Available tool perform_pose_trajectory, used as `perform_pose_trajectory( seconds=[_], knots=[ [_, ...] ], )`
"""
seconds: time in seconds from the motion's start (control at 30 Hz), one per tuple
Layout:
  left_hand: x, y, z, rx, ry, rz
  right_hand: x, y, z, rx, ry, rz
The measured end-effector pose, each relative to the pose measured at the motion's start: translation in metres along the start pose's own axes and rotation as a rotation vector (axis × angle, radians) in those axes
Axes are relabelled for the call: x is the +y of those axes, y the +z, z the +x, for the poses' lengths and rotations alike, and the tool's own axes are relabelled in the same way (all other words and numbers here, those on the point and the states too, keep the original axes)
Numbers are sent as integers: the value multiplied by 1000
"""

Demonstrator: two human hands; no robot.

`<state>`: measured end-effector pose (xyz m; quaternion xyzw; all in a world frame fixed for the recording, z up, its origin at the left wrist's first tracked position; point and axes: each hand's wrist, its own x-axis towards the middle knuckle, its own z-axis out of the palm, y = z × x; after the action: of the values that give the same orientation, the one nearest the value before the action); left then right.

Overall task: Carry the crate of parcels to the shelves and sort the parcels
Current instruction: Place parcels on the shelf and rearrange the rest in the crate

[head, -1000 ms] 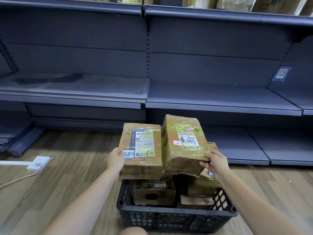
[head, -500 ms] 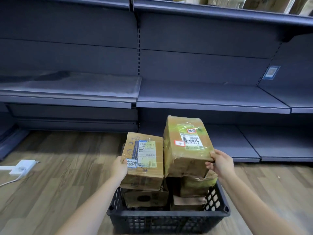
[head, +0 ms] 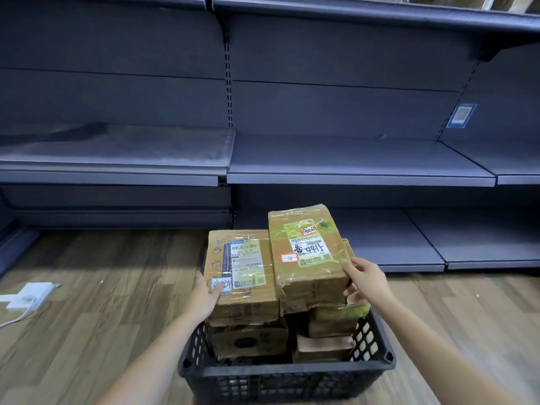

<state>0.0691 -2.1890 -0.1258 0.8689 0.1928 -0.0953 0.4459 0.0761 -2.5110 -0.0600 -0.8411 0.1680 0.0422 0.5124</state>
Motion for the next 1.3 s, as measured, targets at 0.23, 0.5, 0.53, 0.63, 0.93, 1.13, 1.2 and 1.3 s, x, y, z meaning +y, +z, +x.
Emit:
perform_pose_trajectory(
  seconds=[0.23, 0.5, 0.53, 0.63, 0.93, 1.13, 1.2, 1.3],
  knots=[
    [-1, -3, -1, 56, 21, 33, 11, 5, -8, -97, 21, -18],
    [4, -7, -3, 81, 164, 307, 18, 3, 5, -33, 49, 106],
    [7, -7, -1, 84, 203, 363, 16, 3, 6, -14, -17, 96],
    [22, 0, 3, 98, 300, 506, 4, -1, 10, 91, -290, -39],
    [47, 30, 12, 23, 438, 936, -47, 36, 38, -131, -680, -1096],
    [37, 41, 17, -17, 401, 973, -31, 52, 44, -110, -671, -1087],
    [34, 42, 18, -7, 408, 965, -29, 52, 46, -105, -678, -1072],
    [34, 41, 20, -1, 414, 937, -28, 52, 46, -124, -667, -1087]
  ],
)
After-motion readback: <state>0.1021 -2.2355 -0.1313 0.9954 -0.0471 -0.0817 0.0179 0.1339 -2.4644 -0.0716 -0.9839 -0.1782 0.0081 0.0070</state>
